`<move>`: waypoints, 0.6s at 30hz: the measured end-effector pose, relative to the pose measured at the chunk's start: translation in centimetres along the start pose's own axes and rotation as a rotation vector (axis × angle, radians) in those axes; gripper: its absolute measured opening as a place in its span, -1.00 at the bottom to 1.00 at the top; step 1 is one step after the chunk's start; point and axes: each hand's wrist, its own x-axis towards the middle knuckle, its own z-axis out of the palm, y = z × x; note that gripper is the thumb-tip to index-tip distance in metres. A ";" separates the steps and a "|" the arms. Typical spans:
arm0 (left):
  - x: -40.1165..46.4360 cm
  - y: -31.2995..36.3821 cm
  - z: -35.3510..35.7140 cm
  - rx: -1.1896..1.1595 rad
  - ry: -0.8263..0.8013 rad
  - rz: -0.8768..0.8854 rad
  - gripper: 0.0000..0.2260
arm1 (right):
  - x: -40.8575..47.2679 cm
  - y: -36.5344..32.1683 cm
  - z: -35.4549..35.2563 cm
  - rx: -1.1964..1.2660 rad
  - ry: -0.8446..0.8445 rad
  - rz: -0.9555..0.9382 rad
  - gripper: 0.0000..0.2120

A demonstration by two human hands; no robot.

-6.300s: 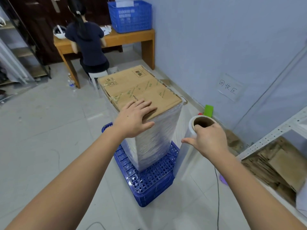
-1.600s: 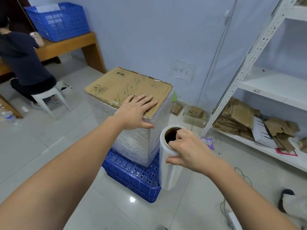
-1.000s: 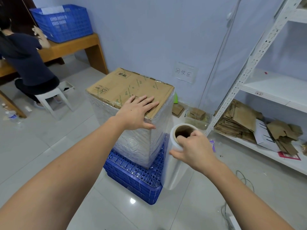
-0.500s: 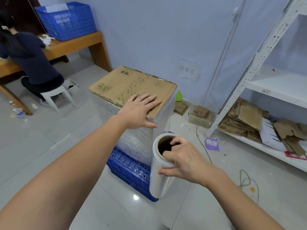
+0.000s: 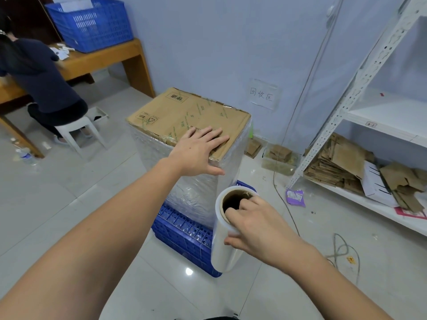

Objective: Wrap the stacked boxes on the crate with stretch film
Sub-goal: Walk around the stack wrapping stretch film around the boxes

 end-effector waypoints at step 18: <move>0.2 -3.0 -0.3 -0.057 -0.037 0.238 -0.02 | 4.5 -6.1 1.1 -0.156 0.040 0.802 -0.58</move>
